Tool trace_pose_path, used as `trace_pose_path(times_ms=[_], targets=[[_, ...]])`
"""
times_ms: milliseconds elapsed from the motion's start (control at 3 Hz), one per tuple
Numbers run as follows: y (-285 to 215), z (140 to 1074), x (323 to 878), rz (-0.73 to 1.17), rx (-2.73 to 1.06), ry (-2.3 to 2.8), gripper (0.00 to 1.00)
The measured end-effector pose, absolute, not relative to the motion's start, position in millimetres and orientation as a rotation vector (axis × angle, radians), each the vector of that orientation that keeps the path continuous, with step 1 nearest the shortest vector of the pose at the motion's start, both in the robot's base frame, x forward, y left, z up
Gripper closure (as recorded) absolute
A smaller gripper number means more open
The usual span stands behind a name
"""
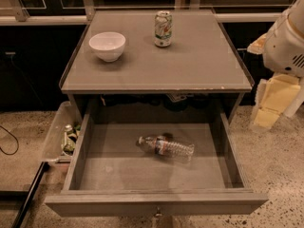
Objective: Pick water bottle from top drawer and place on counter
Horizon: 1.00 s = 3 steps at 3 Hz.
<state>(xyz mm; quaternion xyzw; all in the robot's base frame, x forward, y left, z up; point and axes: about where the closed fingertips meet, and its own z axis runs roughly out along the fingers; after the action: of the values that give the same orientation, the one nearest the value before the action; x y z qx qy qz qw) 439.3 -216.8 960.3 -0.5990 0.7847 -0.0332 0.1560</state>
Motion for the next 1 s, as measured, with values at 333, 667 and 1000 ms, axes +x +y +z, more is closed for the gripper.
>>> trace_pose_path(times_ms=[333, 667, 1000], targets=[[-215, 905, 441, -0.055, -1.728, 2.288, 0.00], [-210, 837, 440, 0.017, -1.753, 2.318, 0.00], [-205, 779, 442, 0.093, -1.771, 2.300, 0.00]])
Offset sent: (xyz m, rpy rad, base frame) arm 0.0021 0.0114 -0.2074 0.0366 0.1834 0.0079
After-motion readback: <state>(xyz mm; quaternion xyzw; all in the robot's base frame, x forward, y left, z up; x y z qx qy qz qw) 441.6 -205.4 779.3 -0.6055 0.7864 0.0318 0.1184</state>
